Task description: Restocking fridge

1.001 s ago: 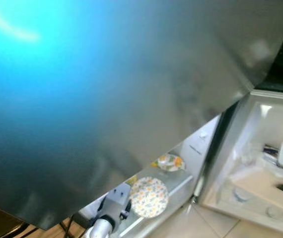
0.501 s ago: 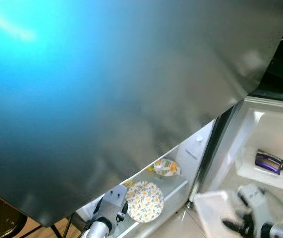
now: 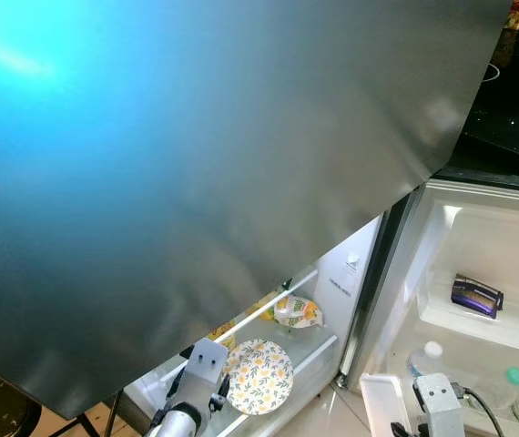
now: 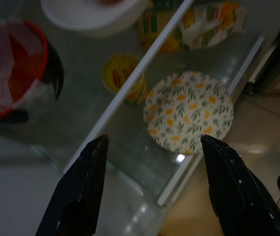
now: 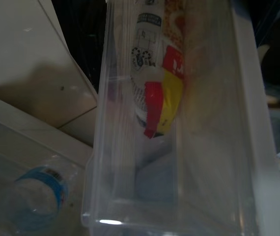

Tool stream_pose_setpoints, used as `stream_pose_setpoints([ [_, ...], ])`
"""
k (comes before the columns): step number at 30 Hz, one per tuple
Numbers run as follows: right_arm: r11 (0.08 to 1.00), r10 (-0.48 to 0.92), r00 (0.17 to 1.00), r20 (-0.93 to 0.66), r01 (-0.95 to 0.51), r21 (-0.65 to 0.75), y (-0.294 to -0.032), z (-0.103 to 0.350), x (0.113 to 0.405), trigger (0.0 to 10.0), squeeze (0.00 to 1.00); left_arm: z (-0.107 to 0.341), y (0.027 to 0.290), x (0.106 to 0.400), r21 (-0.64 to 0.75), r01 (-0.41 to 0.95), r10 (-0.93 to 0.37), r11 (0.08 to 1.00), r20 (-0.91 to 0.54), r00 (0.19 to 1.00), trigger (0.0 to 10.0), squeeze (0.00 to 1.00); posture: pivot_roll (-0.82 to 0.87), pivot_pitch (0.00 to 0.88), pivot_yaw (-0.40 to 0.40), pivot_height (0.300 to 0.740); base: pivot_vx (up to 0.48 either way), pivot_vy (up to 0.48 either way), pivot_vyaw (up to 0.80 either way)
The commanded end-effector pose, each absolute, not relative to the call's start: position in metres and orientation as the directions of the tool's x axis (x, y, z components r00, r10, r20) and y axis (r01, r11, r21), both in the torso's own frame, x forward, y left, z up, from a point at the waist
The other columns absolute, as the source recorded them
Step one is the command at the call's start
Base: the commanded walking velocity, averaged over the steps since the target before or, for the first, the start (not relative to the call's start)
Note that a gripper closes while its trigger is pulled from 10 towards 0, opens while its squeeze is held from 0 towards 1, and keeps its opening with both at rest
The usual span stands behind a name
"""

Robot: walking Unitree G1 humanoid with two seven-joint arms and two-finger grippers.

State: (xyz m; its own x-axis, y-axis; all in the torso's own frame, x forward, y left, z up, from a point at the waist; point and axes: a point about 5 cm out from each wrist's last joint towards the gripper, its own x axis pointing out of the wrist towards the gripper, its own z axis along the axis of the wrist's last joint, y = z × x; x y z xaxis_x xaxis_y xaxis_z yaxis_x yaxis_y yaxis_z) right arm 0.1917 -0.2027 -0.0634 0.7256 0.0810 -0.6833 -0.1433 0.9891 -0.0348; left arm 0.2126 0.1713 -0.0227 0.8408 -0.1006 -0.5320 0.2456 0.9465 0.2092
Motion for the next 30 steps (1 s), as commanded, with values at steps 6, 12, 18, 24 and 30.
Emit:
stream_pose_setpoints([
  [6,0.979,-0.086,0.758,-0.647,-0.055,-0.195,-0.202,-0.065,0.197,10.0,0.0,-0.045,0.183,0.199,0.143,0.192,-0.063,0.971,-0.622,0.781,10.0,0.0,-0.13,0.094,0.008,0.74,0.0,0.0,0.0],
  [12,0.966,-0.123,0.781,-0.613,-0.047,-0.254,-0.203,-0.06,0.203,10.0,0.0,-0.05,0.183,0.195,0.141,0.201,-0.067,0.969,-0.638,0.767,10.0,0.0,-0.14,0.108,0.007,0.74,0.0,0.0,0.0],
  [18,0.98,-0.084,0.793,-0.604,-0.044,-0.194,-0.196,-0.06,0.205,10.0,0.0,-0.053,0.182,0.194,0.147,0.206,-0.064,0.968,-0.646,0.761,10.0,0.0,-0.14,0.116,0.009,0.74,0.0,0.0,0.0],
  [24,0.982,-0.061,0.779,-0.625,-0.067,-0.179,-0.187,-0.067,0.196,10.0,0.0,-0.054,0.182,0.194,0.157,0.206,-0.059,0.966,-0.641,0.766,10.0,0.0,-0.14,0.118,0.009,0.74,0.0,0.0,0.0],
  [30,0.979,-0.052,0.763,-0.644,-0.089,-0.185,-0.184,-0.071,0.19,10.0,0.0,-0.055,0.182,0.195,0.16,0.216,-0.065,0.963,-0.643,0.764,10.0,0.0,-0.13,0.118,0.013,0.74,0.0,0.0,0.0],
])
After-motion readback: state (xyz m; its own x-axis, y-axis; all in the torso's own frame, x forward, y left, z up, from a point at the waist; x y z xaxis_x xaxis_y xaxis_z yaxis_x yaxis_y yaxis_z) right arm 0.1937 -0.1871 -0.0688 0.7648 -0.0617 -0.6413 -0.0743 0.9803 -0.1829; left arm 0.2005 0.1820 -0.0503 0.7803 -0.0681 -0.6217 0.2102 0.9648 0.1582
